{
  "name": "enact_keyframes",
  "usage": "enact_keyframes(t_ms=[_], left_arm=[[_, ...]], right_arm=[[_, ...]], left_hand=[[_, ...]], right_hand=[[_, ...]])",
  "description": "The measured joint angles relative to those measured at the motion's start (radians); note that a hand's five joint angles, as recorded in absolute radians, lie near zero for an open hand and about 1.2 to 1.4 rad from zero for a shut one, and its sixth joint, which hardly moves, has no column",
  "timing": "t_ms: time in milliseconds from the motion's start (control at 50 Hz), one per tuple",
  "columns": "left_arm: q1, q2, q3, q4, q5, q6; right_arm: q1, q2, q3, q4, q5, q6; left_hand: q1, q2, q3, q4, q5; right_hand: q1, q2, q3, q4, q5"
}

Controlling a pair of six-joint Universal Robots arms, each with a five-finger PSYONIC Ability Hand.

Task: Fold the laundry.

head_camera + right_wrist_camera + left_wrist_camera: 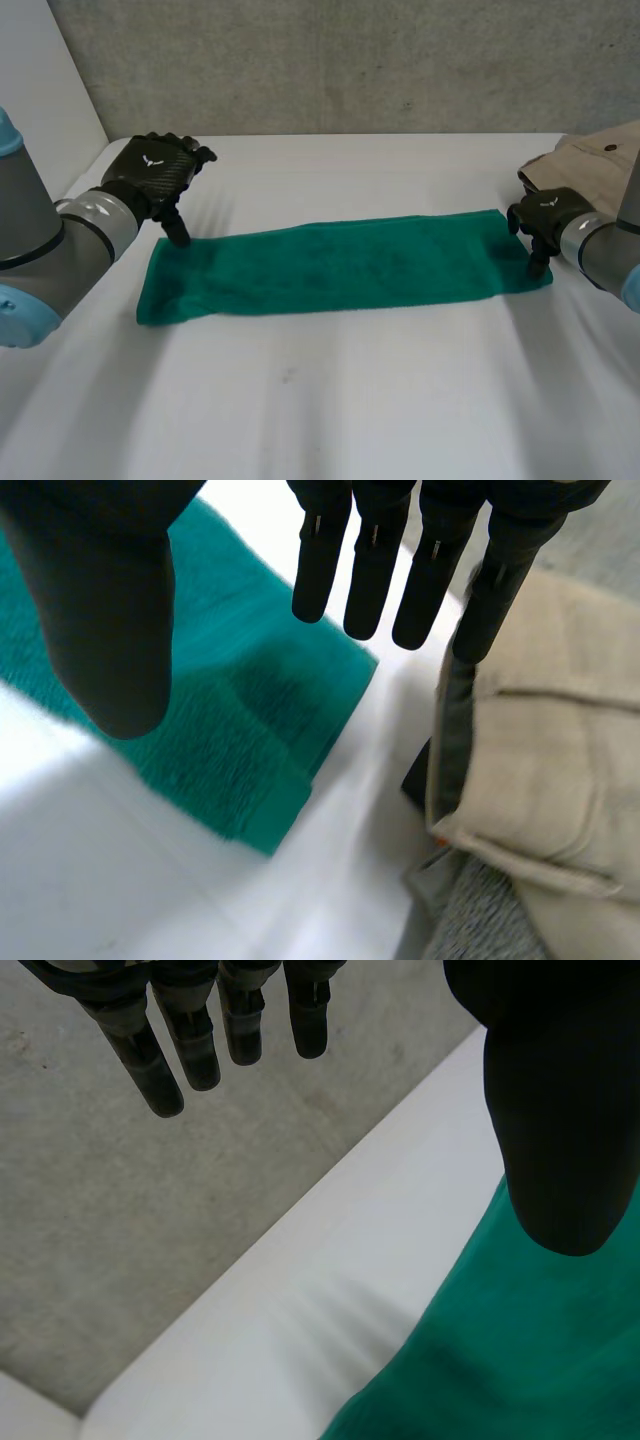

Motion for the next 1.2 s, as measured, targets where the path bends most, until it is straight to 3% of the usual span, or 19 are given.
enact_keyframes(t_ms=[100, 280, 340, 400, 440, 600, 740, 840, 940, 1080, 1200], left_arm=[[0.007, 0.017, -0.013, -0.047, 0.071, -0.110], [0.008, 0.004, -0.031, -0.038, 0.091, -0.115], [0.004, -0.004, -0.033, -0.034, 0.084, -0.103], [0.000, -0.009, -0.034, -0.032, 0.076, -0.095], [-0.003, -0.010, -0.036, -0.031, 0.071, -0.092], [-0.002, -0.004, -0.047, -0.028, 0.059, -0.091], [0.011, 0.015, -0.064, -0.028, 0.060, -0.092], [0.024, 0.038, -0.083, -0.028, 0.063, -0.092], [0.039, 0.064, -0.098, -0.027, 0.065, -0.094], [0.074, 0.127, -0.127, -0.026, 0.067, -0.101], [0.101, 0.179, -0.161, -0.023, 0.069, -0.112]], right_arm=[[-0.039, 0.051, 0.023, -0.029, -0.042, 0.001], [-0.073, 0.100, 0.082, -0.175, -0.110, 0.005], [-0.077, 0.114, 0.091, -0.212, -0.119, 0.006], [-0.080, 0.119, 0.097, -0.232, -0.118, 0.008], [-0.084, 0.112, 0.105, -0.246, -0.111, 0.011], [-0.162, -0.005, 0.190, -0.264, -0.074, -0.012], [-0.291, -0.072, 0.225, -0.165, -0.063, -0.160], [-0.320, -0.080, 0.195, -0.112, -0.047, -0.240], [-0.258, -0.091, 0.145, -0.105, -0.031, -0.247], [0.021, -0.127, 0.087, -0.226, -0.058, -0.229], [0.356, -0.053, 0.060, -0.408, -0.181, -0.271]], left_hand=[[0.000, -0.002, 0.000, 0.000, 0.000], [0.000, -0.002, 0.000, 0.000, 0.000], [0.000, -0.002, 0.000, 0.000, 0.000], [0.000, -0.002, 0.000, 0.000, 0.000], [0.000, -0.002, 0.000, 0.000, 0.000], [0.000, -0.002, 0.000, 0.000, 0.000], [0.000, -0.002, 0.000, 0.000, 0.000], [0.000, -0.002, 0.000, 0.000, 0.000], [0.000, -0.002, 0.000, 0.000, 0.000], [0.000, -0.002, 0.000, 0.000, 0.000], [0.000, -0.002, 0.000, 0.000, 0.000]], right_hand=[[-0.024, -0.026, -0.027, -0.027, -0.023], [-0.023, -0.021, -0.020, -0.021, 0.009], [0.104, 0.124, 0.122, 0.119, 0.159], [0.535, 0.579, 0.564, 0.562, 0.592], [0.563, 0.634, 0.636, 0.638, 0.653], [0.563, 0.634, 0.645, 0.655, 0.656], [0.563, 0.634, 0.647, 0.655, 0.656], [0.563, 0.634, 0.651, 0.663, 0.656], [0.563, 0.634, 0.657, 0.670, 0.666], [0.563, 0.634, 0.657, 0.670, 0.668], [0.563, 0.634, 0.657, 0.670, 0.670]])
